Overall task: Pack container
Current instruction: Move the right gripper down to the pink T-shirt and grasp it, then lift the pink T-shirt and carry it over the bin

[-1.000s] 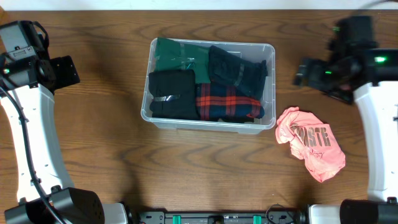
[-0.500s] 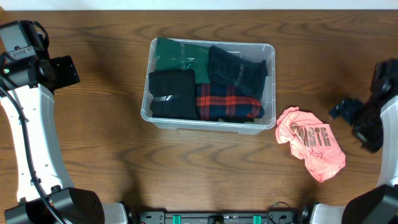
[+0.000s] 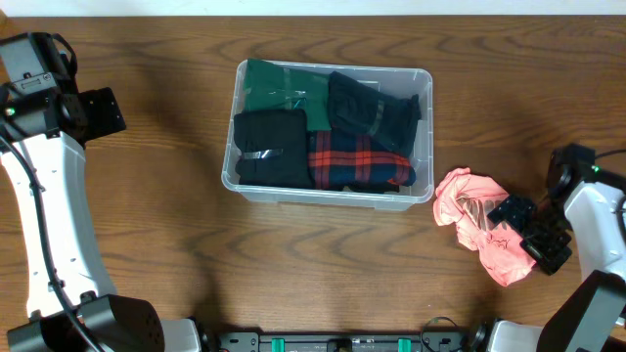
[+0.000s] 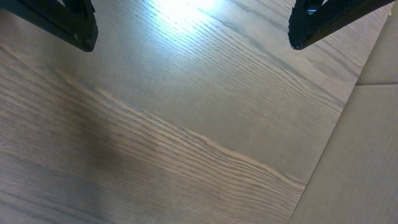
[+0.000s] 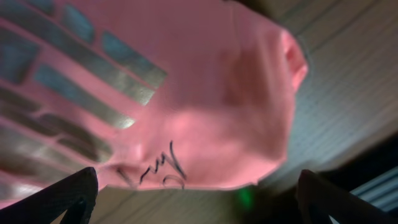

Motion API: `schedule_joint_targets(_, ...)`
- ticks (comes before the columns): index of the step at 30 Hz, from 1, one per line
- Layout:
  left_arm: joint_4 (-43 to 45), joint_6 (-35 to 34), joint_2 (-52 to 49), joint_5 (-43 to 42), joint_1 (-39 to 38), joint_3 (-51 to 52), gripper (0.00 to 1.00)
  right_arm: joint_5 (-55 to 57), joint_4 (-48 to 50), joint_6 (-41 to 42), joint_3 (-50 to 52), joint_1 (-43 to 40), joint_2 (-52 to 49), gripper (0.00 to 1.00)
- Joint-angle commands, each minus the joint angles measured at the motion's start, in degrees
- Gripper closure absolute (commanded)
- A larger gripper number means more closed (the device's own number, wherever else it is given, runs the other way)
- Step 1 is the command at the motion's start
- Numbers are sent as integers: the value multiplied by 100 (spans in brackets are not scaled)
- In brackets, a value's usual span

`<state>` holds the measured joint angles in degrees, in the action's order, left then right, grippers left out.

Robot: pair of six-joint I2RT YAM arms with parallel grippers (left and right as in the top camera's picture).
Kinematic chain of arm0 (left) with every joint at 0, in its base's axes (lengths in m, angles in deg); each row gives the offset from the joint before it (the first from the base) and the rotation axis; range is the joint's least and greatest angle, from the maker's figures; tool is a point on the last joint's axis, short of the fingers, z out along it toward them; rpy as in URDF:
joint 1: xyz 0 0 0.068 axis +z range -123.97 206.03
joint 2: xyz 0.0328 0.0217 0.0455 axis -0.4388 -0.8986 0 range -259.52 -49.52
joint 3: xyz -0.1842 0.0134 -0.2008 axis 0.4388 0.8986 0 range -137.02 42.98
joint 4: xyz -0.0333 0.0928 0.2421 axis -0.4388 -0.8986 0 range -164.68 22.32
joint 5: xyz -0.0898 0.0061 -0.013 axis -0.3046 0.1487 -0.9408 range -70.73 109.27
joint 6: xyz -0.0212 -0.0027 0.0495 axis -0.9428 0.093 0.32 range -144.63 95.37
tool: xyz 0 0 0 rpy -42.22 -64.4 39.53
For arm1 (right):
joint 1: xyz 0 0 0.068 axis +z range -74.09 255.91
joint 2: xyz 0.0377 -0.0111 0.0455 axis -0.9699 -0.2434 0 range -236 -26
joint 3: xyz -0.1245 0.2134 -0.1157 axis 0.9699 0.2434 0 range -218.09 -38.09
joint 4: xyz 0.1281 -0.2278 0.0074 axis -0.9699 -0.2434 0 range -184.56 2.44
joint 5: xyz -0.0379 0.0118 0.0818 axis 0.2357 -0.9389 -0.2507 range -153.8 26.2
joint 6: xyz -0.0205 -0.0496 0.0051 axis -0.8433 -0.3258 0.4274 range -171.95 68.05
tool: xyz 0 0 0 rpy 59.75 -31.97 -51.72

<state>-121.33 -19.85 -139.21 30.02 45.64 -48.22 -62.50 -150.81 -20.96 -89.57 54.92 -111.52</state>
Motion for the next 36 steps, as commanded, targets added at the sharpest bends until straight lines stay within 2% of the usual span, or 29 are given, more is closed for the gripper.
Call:
schedule_joint_targets(1,-13,57,-17,46,9,24,2,-24,205,22,328,-42,109,1)
schedule_joint_targets(10,-13,57,-17,46,9,24,2,26,1034,17,992,-42,109,2)
schedule_joint_targets(14,-13,57,-17,46,9,24,2,42,1738,-275,1357,-42,109,12)
schedule_joint_targets(20,-13,57,-17,46,9,24,2,37,2549,-791,1668,-42,109,55)
schedule_joint_targets(24,-13,57,-17,46,9,24,2,-129,2892,-791,1665,-37,109,98)
schedule_joint_targets(29,-13,57,-17,46,9,24,2,-1108,3165,-1172,1436,-37,120,99)
schedule_joint_targets(36,-13,57,-17,46,9,24,2,-2745,3005,-1897,380,-35,160,99)
